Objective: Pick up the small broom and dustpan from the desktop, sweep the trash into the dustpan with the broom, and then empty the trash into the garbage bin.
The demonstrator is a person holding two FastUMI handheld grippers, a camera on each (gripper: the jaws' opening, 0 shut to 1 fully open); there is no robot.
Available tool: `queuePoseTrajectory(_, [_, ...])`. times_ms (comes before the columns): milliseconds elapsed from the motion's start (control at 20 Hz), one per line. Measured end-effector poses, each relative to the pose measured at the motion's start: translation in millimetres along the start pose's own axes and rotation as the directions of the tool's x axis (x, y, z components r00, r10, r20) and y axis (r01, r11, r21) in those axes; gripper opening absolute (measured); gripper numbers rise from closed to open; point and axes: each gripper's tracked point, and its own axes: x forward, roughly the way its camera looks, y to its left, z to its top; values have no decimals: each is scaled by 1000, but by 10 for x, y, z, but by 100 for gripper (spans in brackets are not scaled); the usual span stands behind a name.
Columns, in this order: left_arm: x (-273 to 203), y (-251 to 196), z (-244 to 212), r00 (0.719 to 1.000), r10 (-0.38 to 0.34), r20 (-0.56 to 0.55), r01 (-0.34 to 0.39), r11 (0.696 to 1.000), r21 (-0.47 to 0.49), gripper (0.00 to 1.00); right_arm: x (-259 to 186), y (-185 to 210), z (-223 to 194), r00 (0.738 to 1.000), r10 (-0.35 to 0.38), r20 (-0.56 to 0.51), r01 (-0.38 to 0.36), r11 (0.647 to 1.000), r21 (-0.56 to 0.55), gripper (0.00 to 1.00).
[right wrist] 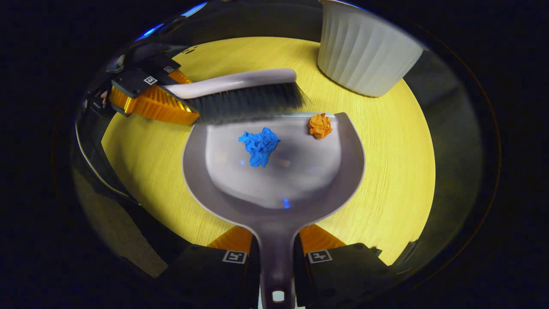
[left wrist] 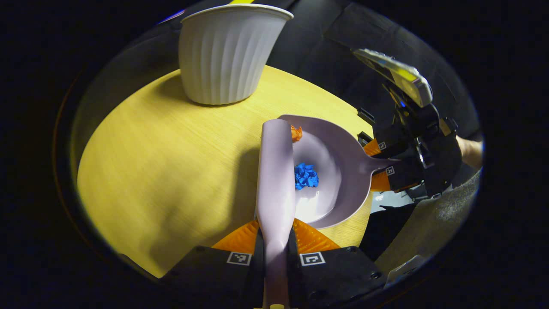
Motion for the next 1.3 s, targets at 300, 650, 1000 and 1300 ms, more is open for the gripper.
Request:
queuePoseTrajectory(300, [-515,237,180,972,145,186,-121,983,-136,27,-190,-1,41,996,-44,72,33,988,152,36])
queuePoseTrajectory(650, [-528,974,-374,910,358,210,-304,919,-252,27,-943,-297,304,986,-141,90,113,958,263,37])
queuePoseTrajectory(1000, [-658,958,-723,911,372,180,-314,906,-284,27,-1802,-736,835,970,-194,145,133,927,351,37])
queuePoseTrajectory(1300, [-641,971,-965,918,359,171,-293,901,-320,27,-2174,-1399,1357,943,-303,139,238,903,358,36])
